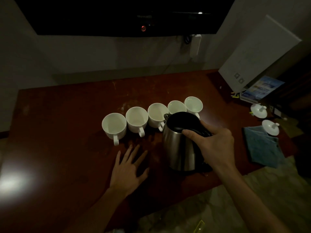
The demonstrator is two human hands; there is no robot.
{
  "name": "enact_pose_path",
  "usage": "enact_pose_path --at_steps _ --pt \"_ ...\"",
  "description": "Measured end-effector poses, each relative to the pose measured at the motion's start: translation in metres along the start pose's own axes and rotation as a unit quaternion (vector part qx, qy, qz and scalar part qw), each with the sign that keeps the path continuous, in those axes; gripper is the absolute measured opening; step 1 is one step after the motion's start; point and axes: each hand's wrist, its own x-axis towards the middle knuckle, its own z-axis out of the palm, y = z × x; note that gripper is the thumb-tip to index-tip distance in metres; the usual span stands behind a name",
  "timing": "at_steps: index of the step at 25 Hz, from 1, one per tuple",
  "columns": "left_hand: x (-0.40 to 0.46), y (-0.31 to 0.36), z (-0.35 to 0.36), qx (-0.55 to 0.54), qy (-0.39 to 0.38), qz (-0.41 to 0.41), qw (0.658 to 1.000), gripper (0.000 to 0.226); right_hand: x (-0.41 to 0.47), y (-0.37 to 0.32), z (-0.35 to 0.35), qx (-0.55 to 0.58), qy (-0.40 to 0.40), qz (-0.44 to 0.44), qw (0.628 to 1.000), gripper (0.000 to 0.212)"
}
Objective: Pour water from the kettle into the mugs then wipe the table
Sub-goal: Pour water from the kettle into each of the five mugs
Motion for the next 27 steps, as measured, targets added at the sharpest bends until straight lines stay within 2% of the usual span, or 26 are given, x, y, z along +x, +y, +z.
enact_pose_path --at_steps 3,7,11,27 --pt "0.0 -0.007 0.003 0.007 -0.008 0.016 1.0 0.065 0.005 -0.001 0.003 -0.019 -0.011 0.01 1.0 0.076" --pt "-0.002 -0.01 0.003 0.0 0.006 0.025 1.0 0.067 0.013 -0.008 0.004 -0.042 -0.027 0.024 0.998 0.074" --pt "-0.003 -0.01 0.002 -0.003 0.005 0.024 1.0 0.068 0.022 -0.013 0.005 -0.065 -0.031 0.037 0.997 0.061" --pt "-0.003 -0.007 -0.001 -0.006 0.004 0.015 1.0 0.067 0.04 -0.023 0.0 -0.12 -0.081 0.06 0.988 0.063"
